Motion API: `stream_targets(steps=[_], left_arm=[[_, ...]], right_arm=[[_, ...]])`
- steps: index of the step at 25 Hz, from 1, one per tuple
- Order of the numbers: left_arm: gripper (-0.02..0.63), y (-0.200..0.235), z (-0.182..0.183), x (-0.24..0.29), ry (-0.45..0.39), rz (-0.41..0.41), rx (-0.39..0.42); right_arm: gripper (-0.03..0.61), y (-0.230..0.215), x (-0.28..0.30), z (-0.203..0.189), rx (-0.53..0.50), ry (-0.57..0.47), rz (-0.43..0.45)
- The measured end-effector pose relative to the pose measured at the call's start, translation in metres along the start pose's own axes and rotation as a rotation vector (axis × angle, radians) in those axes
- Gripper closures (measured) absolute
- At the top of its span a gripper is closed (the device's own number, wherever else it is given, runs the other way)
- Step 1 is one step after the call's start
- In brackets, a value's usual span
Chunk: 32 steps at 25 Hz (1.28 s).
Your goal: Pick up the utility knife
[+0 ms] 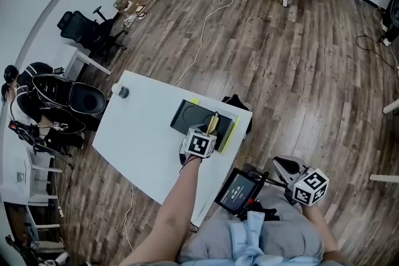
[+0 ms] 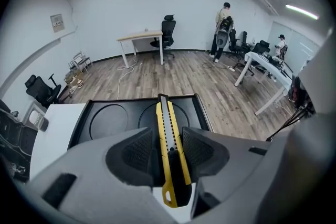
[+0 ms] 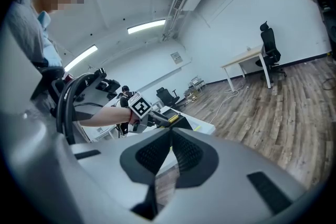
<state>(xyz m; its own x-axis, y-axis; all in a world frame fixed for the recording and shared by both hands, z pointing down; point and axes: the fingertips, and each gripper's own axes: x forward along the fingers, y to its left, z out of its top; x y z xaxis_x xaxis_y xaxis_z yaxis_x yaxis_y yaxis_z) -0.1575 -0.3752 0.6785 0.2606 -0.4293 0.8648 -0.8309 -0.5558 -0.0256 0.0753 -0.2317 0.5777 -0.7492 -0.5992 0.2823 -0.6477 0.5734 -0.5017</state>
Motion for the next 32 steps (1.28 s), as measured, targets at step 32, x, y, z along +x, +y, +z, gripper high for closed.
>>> stream_targets(steps=[32], left_arm=[[0.483, -0.0027, 0.0063, -0.0005, -0.068, 0.040, -0.095]], right_arm=[[0.548, -0.0031, -0.0070, 0.0012, 0.002, -0.010, -0.007]])
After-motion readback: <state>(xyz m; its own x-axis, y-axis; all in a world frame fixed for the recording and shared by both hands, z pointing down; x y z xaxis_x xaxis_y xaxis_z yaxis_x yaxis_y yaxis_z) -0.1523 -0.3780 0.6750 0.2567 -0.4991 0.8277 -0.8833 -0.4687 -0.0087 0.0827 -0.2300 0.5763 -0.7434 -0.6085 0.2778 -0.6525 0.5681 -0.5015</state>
